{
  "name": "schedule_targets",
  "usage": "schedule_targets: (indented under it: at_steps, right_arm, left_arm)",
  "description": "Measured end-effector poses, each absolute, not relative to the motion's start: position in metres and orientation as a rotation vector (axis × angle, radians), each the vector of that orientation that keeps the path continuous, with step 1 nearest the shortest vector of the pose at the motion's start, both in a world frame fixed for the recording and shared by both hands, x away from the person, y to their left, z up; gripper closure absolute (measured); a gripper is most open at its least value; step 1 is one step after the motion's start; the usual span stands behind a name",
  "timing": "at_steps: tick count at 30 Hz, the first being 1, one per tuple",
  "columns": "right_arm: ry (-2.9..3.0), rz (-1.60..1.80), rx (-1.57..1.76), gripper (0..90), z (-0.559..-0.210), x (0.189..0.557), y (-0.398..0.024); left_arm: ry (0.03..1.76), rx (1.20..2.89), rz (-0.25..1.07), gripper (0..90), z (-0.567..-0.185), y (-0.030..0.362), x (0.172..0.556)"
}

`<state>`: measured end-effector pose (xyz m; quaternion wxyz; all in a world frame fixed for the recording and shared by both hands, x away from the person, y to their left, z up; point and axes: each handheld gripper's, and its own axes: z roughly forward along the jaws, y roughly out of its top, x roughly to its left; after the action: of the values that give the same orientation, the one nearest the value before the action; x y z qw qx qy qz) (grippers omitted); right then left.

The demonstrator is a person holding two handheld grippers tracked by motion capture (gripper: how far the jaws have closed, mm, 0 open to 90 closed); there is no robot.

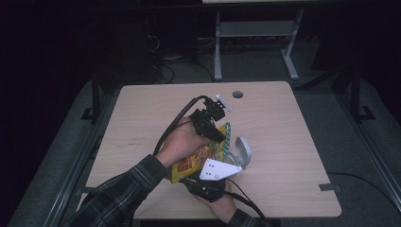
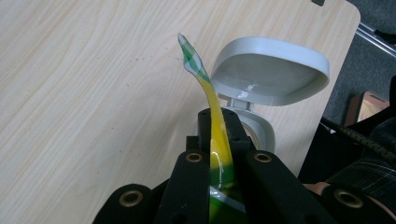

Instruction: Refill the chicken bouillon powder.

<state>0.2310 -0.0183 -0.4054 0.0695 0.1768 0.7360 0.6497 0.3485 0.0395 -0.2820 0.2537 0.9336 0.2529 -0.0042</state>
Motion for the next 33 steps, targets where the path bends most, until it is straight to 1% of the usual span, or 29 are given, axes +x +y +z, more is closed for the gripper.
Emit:
schedule_targets:
  at_steps: [33]
  right_arm:
    - [2.208,1.977,0.548,90.0,-0.4045,0.2312,-0.0195]
  left_arm:
    - [0.678,2.561,-0.005,89.8,-0.283,0.0341,0.3485]
